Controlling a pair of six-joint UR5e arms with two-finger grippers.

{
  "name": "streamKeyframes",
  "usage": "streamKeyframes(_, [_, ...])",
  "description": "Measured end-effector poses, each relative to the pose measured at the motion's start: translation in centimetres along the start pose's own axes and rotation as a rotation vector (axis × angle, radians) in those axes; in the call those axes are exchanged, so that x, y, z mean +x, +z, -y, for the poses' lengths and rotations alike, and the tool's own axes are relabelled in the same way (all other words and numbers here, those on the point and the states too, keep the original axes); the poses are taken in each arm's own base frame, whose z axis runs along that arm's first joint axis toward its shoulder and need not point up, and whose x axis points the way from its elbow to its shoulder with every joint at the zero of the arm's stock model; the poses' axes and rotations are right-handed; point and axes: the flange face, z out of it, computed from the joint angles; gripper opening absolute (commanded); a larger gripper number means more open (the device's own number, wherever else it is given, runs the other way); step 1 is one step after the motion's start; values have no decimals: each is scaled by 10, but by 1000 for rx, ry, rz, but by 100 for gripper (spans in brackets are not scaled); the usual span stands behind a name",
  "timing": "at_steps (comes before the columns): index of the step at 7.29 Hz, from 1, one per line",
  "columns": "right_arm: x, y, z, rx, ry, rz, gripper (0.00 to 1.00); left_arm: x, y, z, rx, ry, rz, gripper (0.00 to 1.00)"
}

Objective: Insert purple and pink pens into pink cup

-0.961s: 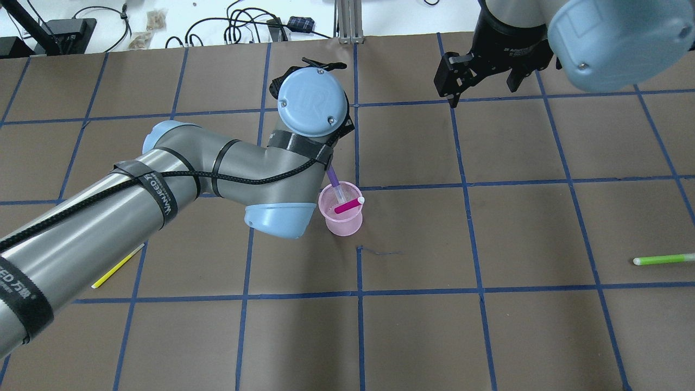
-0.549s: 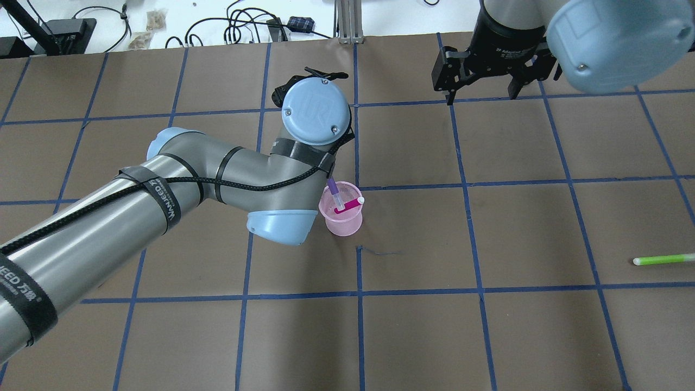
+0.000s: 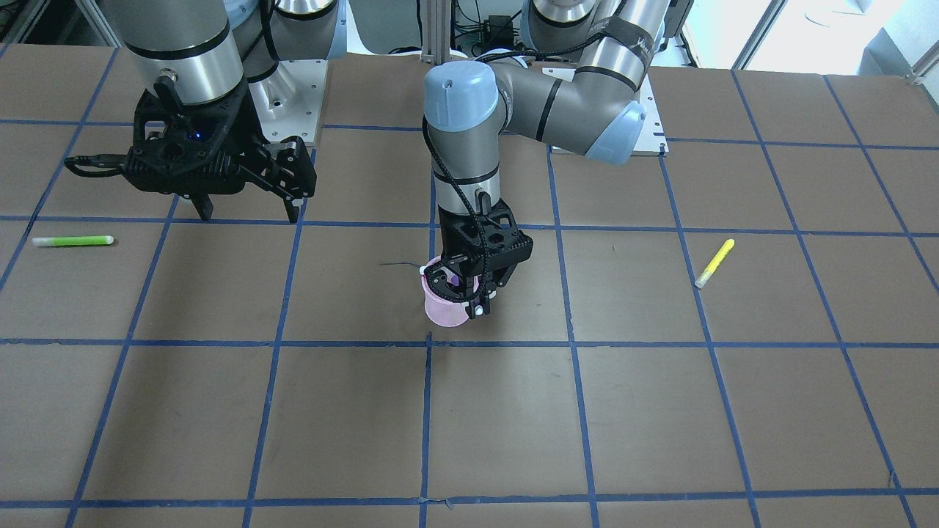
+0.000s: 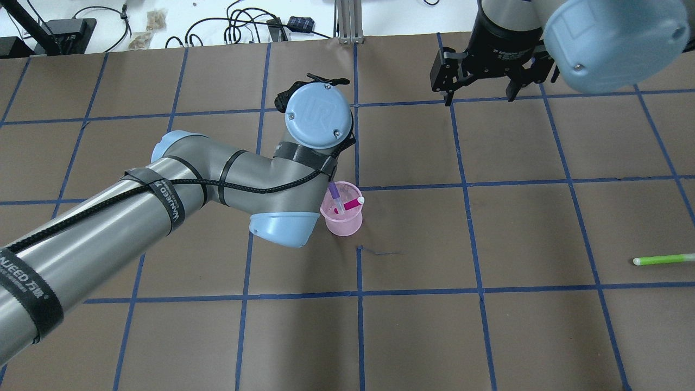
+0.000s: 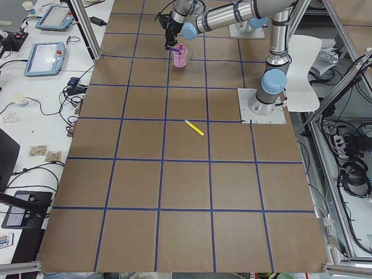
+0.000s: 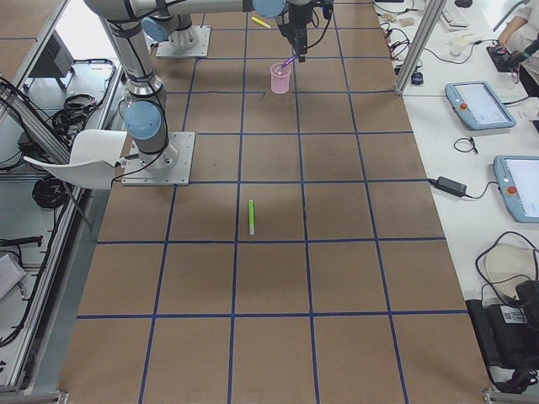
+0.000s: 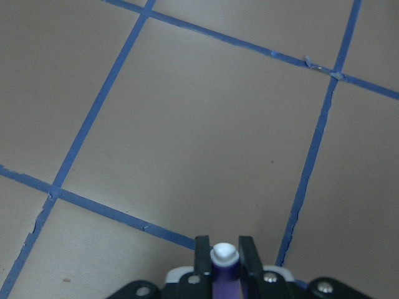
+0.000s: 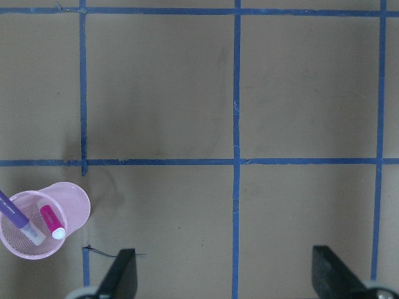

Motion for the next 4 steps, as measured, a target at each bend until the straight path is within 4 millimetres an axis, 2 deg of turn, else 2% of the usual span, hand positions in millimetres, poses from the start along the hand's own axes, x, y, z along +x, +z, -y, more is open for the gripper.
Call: streamKeyframes(4, [-1, 1, 1, -1, -1, 1, 100, 0, 0, 0, -10, 13, -4, 100])
